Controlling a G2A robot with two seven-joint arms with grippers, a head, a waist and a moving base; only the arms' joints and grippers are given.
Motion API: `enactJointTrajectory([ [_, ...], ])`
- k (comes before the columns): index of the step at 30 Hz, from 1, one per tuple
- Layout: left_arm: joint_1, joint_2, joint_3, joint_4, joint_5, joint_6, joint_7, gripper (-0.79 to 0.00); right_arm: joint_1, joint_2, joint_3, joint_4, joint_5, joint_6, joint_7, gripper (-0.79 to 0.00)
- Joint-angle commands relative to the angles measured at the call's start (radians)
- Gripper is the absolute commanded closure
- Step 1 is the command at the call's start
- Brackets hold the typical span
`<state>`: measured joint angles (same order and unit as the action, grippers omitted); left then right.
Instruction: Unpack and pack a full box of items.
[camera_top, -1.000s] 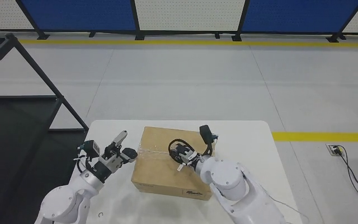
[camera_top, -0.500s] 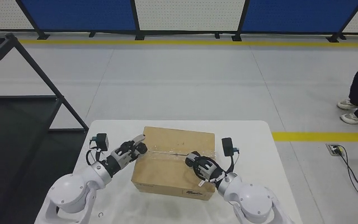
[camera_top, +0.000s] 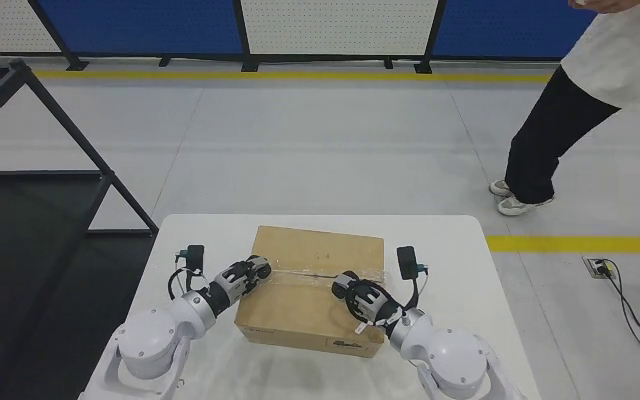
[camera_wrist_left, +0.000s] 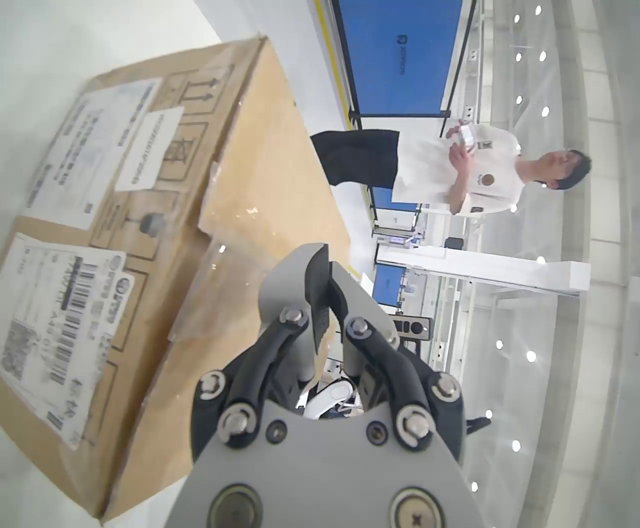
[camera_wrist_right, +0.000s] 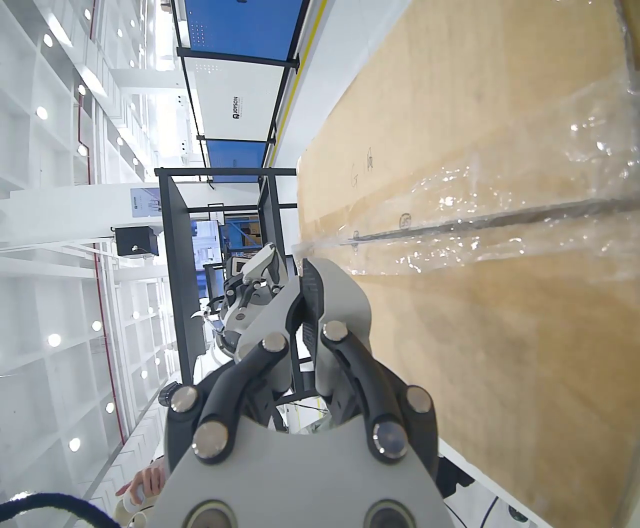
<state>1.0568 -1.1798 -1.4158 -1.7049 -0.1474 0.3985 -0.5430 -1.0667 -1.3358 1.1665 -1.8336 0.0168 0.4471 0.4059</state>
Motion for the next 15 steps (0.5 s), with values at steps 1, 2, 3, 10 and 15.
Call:
enactJointTrajectory([
  [1,-0.011,-0.001,0.017,0.018,0.011,0.013,0.011,0.000,0.000,0.000,0.000,0.000,0.000,0.000,0.000,0.000],
  [2,-0.017,-0.002,0.023,0.026,0.010,0.019,0.010,0.000,0.000,0.000,0.000,0.000,0.000,0.000,0.000,0.000],
  [3,-0.021,-0.002,0.027,0.033,0.013,0.022,0.013,0.000,0.000,0.000,0.000,0.000,0.000,0.000,0.000,0.000],
  [10,-0.016,-0.002,0.012,0.059,-0.026,0.025,0.034,0.000,-0.010,0.000,-0.002,0.001,0.000,-0.013,-0.009,0.000],
  [15,0.005,-0.001,-0.011,0.055,-0.059,0.012,0.042,0.000,0.027,-0.006,-0.026,0.042,-0.003,0.043,-0.018,0.000],
])
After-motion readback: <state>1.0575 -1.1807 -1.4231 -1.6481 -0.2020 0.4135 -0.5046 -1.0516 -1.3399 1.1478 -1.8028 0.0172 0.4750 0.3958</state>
